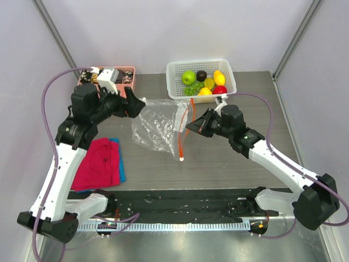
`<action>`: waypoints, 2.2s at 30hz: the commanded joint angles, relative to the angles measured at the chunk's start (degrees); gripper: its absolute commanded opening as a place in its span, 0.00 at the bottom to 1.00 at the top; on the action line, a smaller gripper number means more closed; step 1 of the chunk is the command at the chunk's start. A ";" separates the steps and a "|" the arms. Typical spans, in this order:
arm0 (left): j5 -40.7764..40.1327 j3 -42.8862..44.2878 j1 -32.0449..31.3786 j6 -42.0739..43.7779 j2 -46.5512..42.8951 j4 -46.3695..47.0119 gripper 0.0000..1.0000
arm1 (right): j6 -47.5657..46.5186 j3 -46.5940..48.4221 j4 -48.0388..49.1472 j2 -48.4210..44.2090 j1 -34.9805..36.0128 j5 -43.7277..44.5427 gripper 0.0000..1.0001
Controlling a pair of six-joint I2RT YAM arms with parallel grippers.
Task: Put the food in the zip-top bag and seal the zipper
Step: Open the zipper of the food storage bag.
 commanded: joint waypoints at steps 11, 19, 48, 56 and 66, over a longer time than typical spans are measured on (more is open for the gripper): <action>-0.82 -8.36 -9.54 1.18 7.99 -0.02 0.65 | 13.46 6.60 16.74 15.47 0.51 -2.53 0.01; 0.40 -3.35 -12.62 1.80 16.71 1.21 0.61 | 12.32 7.30 18.86 15.74 0.78 -4.64 0.01; -14.98 4.74 -1.72 3.90 14.86 -13.99 0.00 | -34.76 16.53 -23.67 22.85 -10.47 -11.32 0.01; -4.87 4.56 -3.04 1.28 18.02 -13.90 0.00 | -41.11 26.01 -23.24 22.59 -9.86 -18.35 0.44; -2.93 8.07 -3.04 -2.33 25.05 -11.00 0.00 | -49.90 37.79 -24.47 25.22 -13.45 -15.28 0.87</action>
